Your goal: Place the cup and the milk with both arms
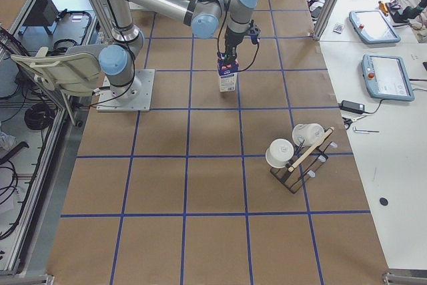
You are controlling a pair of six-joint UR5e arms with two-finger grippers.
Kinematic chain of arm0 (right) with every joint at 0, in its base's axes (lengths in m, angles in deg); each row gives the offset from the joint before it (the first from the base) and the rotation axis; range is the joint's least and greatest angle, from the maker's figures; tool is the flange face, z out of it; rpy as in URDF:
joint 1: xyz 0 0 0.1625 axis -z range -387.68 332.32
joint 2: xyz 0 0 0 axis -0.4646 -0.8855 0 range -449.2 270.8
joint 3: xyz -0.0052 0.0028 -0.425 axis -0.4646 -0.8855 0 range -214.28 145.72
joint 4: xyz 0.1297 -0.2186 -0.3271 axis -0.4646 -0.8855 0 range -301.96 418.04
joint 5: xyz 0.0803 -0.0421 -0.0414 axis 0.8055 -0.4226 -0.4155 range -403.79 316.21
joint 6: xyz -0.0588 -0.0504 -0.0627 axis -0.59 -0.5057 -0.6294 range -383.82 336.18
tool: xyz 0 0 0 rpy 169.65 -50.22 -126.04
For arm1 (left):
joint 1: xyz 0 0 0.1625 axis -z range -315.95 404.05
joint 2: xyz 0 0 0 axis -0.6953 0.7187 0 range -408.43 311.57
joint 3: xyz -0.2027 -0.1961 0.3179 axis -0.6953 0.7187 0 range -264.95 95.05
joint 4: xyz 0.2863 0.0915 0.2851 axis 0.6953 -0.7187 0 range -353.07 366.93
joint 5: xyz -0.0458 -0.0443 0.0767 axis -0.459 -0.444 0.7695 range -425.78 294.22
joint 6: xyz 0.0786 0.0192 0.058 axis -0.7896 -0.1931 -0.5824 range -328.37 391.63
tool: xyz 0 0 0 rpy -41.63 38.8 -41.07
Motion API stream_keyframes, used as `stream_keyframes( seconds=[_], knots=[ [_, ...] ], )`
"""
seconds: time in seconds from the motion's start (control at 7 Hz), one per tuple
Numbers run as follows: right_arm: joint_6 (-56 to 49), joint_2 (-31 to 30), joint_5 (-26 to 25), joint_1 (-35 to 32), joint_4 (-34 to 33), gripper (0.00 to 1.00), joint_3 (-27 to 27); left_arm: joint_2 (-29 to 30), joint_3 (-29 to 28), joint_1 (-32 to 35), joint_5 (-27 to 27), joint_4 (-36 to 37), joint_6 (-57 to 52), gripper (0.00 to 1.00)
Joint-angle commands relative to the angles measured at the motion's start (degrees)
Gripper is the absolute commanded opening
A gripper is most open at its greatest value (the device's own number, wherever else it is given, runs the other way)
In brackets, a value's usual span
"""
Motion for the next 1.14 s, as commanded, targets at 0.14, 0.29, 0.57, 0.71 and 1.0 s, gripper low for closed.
stream_keyframes(
  seconds=[0.14, 0.29, 0.57, 0.71, 1.0],
  knots=[
    [4.3, 0.1, 1.3, -0.5, 0.3, 0.14, -1.0, 0.6, -8.3, 3.7, -6.4, -3.7, 9.1, 0.0],
    [4.3, 0.1, 1.3, -0.5, 0.3, 0.14, -1.0, 2.0, -11.4, 9.3, -6.9, -3.6, 17.1, 0.0],
    [4.3, 0.7, 1.3, -0.5, 0.3, 0.14, -2.0, 6.2, -15.3, 19.8, -11.6, 0.8, 33.3, 0.0],
    [4.3, 1.0, 1.3, -0.5, 0.3, 0.14, -2.3, 8.9, -15.4, 23.6, -11.7, 5.7, 39.1, 0.0],
    [4.2, 1.1, 1.4, -0.6, 0.3, 0.14, -2.3, 12.1, -15.2, 29.3, -11.5, 9.1, 49.3, 0.0]
  ],
)
